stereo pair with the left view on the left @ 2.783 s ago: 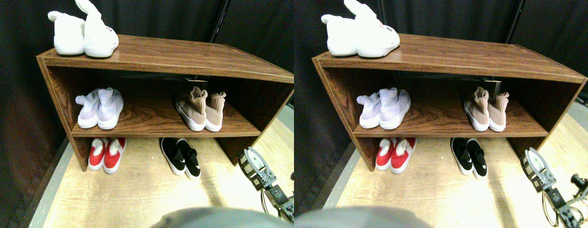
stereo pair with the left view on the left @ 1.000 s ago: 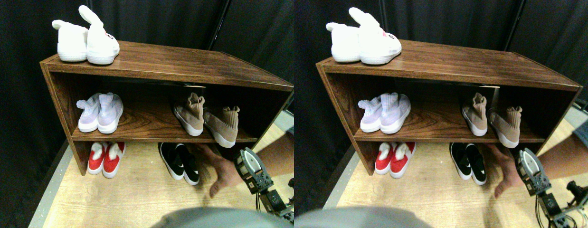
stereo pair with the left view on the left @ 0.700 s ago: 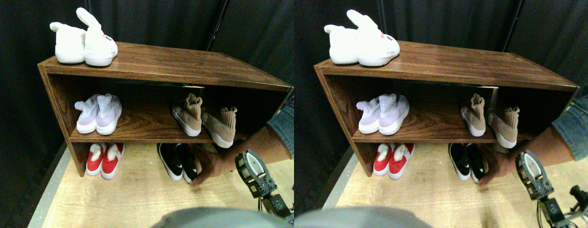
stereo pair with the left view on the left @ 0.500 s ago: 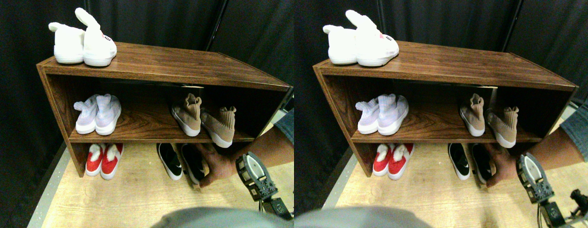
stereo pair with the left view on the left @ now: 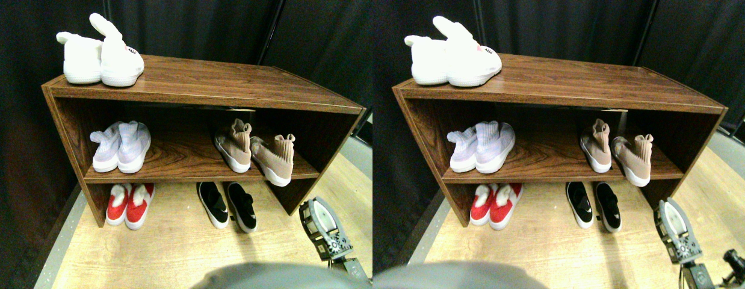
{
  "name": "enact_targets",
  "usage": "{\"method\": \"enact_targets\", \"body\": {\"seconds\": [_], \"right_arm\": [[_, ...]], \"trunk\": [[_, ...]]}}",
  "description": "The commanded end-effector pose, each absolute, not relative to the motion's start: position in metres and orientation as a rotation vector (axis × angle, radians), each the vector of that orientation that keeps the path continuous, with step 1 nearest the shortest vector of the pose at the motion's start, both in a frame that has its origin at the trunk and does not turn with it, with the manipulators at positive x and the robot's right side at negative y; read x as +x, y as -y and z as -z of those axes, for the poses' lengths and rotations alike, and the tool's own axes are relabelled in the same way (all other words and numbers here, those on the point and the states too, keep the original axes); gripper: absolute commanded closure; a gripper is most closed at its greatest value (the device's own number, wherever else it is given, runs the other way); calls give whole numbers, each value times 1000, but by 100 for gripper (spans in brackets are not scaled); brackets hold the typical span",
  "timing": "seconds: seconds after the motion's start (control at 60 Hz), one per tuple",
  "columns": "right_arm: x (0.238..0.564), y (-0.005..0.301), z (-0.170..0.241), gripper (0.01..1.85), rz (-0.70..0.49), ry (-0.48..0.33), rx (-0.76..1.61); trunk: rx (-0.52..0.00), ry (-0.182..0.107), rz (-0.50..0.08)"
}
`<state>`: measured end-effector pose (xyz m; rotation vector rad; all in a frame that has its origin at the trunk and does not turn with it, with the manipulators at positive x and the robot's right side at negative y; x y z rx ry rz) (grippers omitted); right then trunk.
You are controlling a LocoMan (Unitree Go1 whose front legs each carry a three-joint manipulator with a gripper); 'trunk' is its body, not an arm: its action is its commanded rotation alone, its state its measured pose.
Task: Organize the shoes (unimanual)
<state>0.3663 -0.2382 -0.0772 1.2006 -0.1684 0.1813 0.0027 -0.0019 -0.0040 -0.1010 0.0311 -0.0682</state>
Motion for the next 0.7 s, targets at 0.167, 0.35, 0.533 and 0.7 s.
{"method": "enact_targets", "body": {"seconds": [0.167, 0.35, 0.533, 0.7], "right_arm": [[366, 232, 72, 20, -136, 144, 1105], [383, 231, 83, 1, -83, 116, 1158], [391, 236, 85, 5, -78, 114, 1153], [399, 237, 82, 4, -70, 102, 1163]], "trunk": [[-115, -13, 70], [-116, -13, 66], [-115, -15, 66], [-116, -14, 66]]}}
